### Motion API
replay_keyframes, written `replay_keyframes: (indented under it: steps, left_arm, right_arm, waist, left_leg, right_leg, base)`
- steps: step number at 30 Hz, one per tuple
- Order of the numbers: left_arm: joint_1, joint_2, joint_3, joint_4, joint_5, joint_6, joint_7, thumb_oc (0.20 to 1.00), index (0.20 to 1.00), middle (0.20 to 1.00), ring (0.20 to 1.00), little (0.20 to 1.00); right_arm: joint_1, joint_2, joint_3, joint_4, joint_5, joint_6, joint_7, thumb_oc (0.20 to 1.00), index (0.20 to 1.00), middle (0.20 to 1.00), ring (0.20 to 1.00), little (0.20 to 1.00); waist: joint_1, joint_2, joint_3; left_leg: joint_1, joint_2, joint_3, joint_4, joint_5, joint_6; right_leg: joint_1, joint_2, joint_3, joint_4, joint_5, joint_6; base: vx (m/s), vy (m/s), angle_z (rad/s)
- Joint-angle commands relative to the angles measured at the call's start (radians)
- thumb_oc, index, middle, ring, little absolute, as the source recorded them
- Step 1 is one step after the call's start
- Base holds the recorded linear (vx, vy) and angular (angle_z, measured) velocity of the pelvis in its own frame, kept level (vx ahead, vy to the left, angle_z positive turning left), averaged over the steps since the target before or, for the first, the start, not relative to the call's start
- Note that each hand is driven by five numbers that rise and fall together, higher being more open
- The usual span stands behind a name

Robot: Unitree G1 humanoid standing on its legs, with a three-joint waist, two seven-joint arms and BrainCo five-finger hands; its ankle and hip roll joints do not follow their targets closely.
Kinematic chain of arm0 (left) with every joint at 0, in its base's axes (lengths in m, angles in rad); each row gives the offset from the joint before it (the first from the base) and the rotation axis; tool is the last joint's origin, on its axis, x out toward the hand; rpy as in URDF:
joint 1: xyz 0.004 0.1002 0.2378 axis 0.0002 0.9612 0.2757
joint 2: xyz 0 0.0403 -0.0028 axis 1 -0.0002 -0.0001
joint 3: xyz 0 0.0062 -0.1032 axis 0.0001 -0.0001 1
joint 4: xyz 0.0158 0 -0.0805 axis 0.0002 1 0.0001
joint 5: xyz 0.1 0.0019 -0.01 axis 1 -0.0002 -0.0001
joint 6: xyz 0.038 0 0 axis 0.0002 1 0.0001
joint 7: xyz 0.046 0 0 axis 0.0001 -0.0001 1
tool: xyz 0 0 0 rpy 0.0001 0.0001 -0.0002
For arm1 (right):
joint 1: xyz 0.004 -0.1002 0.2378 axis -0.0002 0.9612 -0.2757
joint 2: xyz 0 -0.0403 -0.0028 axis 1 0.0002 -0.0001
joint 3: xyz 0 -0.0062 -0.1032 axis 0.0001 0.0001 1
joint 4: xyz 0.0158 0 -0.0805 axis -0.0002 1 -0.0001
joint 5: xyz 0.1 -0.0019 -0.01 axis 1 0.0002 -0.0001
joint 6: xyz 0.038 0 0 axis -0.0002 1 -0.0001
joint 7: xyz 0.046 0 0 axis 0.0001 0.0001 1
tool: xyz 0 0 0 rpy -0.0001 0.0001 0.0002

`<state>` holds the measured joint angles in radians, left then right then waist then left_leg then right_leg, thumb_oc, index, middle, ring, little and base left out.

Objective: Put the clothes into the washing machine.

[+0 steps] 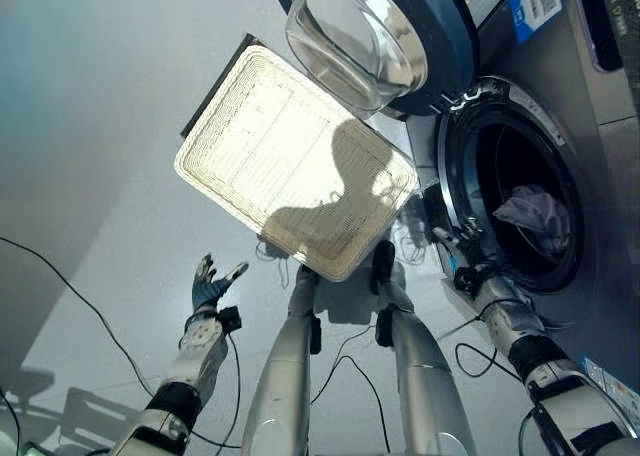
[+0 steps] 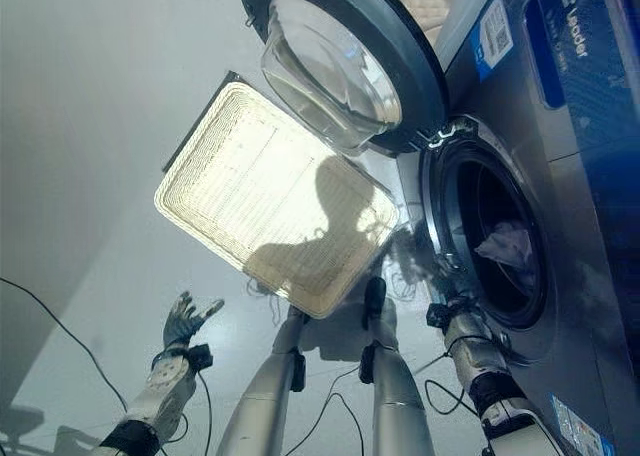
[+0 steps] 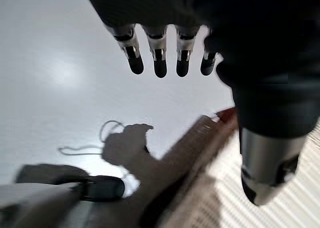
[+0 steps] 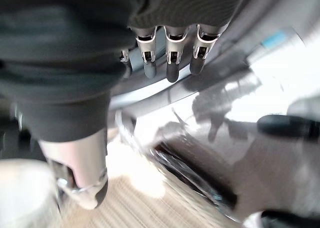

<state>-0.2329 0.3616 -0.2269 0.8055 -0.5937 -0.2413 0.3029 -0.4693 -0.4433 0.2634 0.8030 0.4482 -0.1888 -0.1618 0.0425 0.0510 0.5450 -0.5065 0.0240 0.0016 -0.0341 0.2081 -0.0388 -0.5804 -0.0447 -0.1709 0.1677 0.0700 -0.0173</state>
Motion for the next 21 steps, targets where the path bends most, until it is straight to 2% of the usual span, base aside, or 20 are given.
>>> replay_keyframes:
  steps: [1,4,5,7,8,9,10,11,14,16,17,18,20,21]
  left_arm:
    - [0.039,-0.011,0.057,0.076,-0.107,0.006,-0.148,1.0,1.0,1.0,1.0,1.0]
    - [0.046,-0.025,0.059,0.137,-0.108,-0.005,-0.234,1.0,1.0,1.0,1.0,1.0]
    - [0.049,-0.033,0.061,0.15,-0.113,-0.011,-0.285,1.0,1.0,1.0,1.0,1.0]
    - [0.057,-0.048,0.056,0.167,-0.13,-0.028,-0.37,1.0,1.0,1.0,1.0,1.0]
    - [0.057,-0.048,0.056,0.167,-0.13,-0.028,-0.37,1.0,1.0,1.0,1.0,1.0]
    - [0.075,-0.072,0.051,0.174,-0.132,-0.02,-0.407,1.0,1.0,1.0,1.0,1.0]
    - [0.076,-0.073,0.05,0.175,-0.131,-0.018,-0.408,1.0,1.0,1.0,1.0,1.0]
    - [0.091,-0.09,0.04,0.202,-0.094,-0.013,-0.435,1.0,1.0,1.0,1.0,1.0]
    - [0.108,-0.12,0.012,0.247,-0.018,-0.005,-0.483,1.0,1.0,1.0,1.0,1.0]
    - [0.121,-0.128,-0.004,0.265,0.021,0.0,-0.488,1.0,1.0,1.0,1.0,1.0]
    - [0.123,-0.129,-0.006,0.267,0.033,-0.004,-0.489,1.0,1.0,1.0,1.0,1.0]
    - [0.135,-0.136,-0.027,0.28,0.104,-0.006,-0.454,1.0,1.0,1.0,1.0,1.0]
    - [0.14,-0.135,-0.032,0.28,0.124,0.008,-0.447,1.0,1.0,1.0,1.0,1.0]
    - [0.153,-0.134,-0.038,0.293,0.178,0.04,-0.447,1.0,1.0,1.0,1.0,1.0]
  right_arm:
    - [0.023,-0.031,0.046,0.015,-0.153,0.023,0.011,1.0,1.0,1.0,1.0,1.0]
    - [0.057,0.006,0.063,0.076,-0.127,0.044,0.094,1.0,1.0,1.0,1.0,1.0]
    - [0.077,0.031,0.06,0.109,-0.094,0.05,0.163,1.0,1.0,1.0,1.0,1.0]
    - [0.115,0.067,0.059,0.165,-0.088,0.04,0.212,1.0,1.0,1.0,1.0,1.0]
    - [0.115,0.067,0.059,0.165,-0.088,0.04,0.212,1.0,1.0,1.0,1.0,1.0]
    - [0.161,0.104,0.054,0.21,-0.092,0.04,0.248,1.0,1.0,1.0,1.0,1.0]
    - [0.163,0.106,0.053,0.212,-0.092,0.042,0.25,1.0,1.0,1.0,1.0,1.0]
    - [0.194,0.131,0.053,0.268,-0.108,0.04,0.28,1.0,1.0,1.0,1.0,1.0]
    - [0.223,0.154,0.059,0.354,-0.208,0.101,0.318,1.0,1.0,1.0,1.0,1.0]
    - [0.237,0.154,0.067,0.393,-0.249,0.164,0.354,1.0,1.0,1.0,1.0,1.0]
    - [0.239,0.154,0.068,0.397,-0.255,0.172,0.36,1.0,1.0,1.0,1.0,1.0]
    - [0.255,0.152,0.079,0.436,-0.309,0.183,0.413,1.0,1.0,1.0,1.0,1.0]
    - [0.263,0.153,0.091,0.442,-0.312,0.176,0.425,1.0,1.0,1.0,1.0,1.0]
    - [0.281,0.161,0.088,0.442,-0.305,0.18,0.447,1.0,1.0,1.0,1.0,1.0]
  waist:
    - [0.003,-0.031,-0.025]
    - [0.006,-0.032,-0.025]
    - [0.006,-0.026,-0.025]
    - [0.007,-0.013,-0.025]
    - [0.007,-0.013,-0.025]
    - [0.006,-0.005,-0.054]
    - [0.006,-0.005,-0.058]
    - [0.007,-0.001,-0.094]
    - [0.006,0.002,-0.173]
    - [0.007,0.001,-0.213]
    - [0.007,0.001,-0.217]
    - [0.008,-0.003,-0.266]
    - [0.011,-0.006,-0.286]
    - [0.015,-0.011,-0.325]
  left_leg:
    - [0.04,-0.058,0.043,0.013,-0.051,-0.007]
    - [0.102,-0.059,0.041,0.002,-0.059,-0.004]
    - [0.133,-0.058,0.041,-0.004,-0.06,-0.004]
    - [0.187,-0.059,0.034,-0.01,-0.065,-0.004]
    - [0.187,-0.059,0.034,-0.01,-0.065,-0.004]
    - [0.226,-0.06,0.03,-0.017,-0.075,-0.003]
    - [0.224,-0.061,0.03,-0.016,-0.075,-0.003]
    - [0.256,-0.061,0.029,-0.018,-0.088,-0.002]
    - [0.317,-0.059,0.037,-0.028,-0.104,-0.001]
    - [0.348,-0.059,0.034,-0.028,-0.111,-0.001]
    - [0.352,-0.059,0.034,-0.028,-0.112,-0.001]
    - [0.384,-0.062,0.024,-0.024,-0.118,0.0]
    - [0.398,-0.063,0.016,-0.021,-0.124,0.001]
    - [0.426,-0.069,0.0,-0.015,-0.138,0.004]
  right_leg:
    - [0.082,-0.02,-0.039,-0.09,0.068,0.089]
    - [0.141,-0.023,-0.032,-0.105,0.063,0.09]
    - [0.173,-0.025,-0.03,-0.107,0.058,0.091]
    - [0.225,-0.028,-0.026,-0.101,0.041,0.093]
    - [0.225,-0.028,-0.026,-0.101,0.041,0.093]
    - [0.266,-0.03,-0.025,-0.106,0.03,0.094]
    - [0.265,-0.03,-0.025,-0.108,0.031,0.094]
    - [0.303,-0.035,-0.025,-0.115,0.019,0.094]
    - [0.381,-0.032,-0.033,-0.136,-0.002,0.089]
    - [0.423,-0.031,-0.037,-0.145,-0.012,0.085]
    - [0.429,-0.03,-0.037,-0.146,-0.013,0.085]
    - [0.475,-0.025,-0.033,-0.16,-0.018,0.079]
    - [0.494,-0.024,-0.03,-0.164,-0.024,0.077]
    - [0.526,-0.02,-0.024,-0.17,-0.032,0.075]
  base:
    - [-0.08,0.042,-0.05]
    - [-0.08,0.019,-0.1]
    - [-0.06,0.023,-0.08]
    - [-0.06,0.023,-0.05]
    - [-0.03,0.018,0.03]
    - [-0.01,0.007,0.04]
    - [0.0,-0.002,0.03]
    - [0.02,-0.023,0.04]
    - [0.08,-0.028,0.06]
    - [0.1,-0.017,0.03]
    - [0.17,-0.024,0.01]
    - [0.18,-0.032,0.03]
    - [0.18,-0.048,0.11]
    - [0.16,-0.055,0.17]
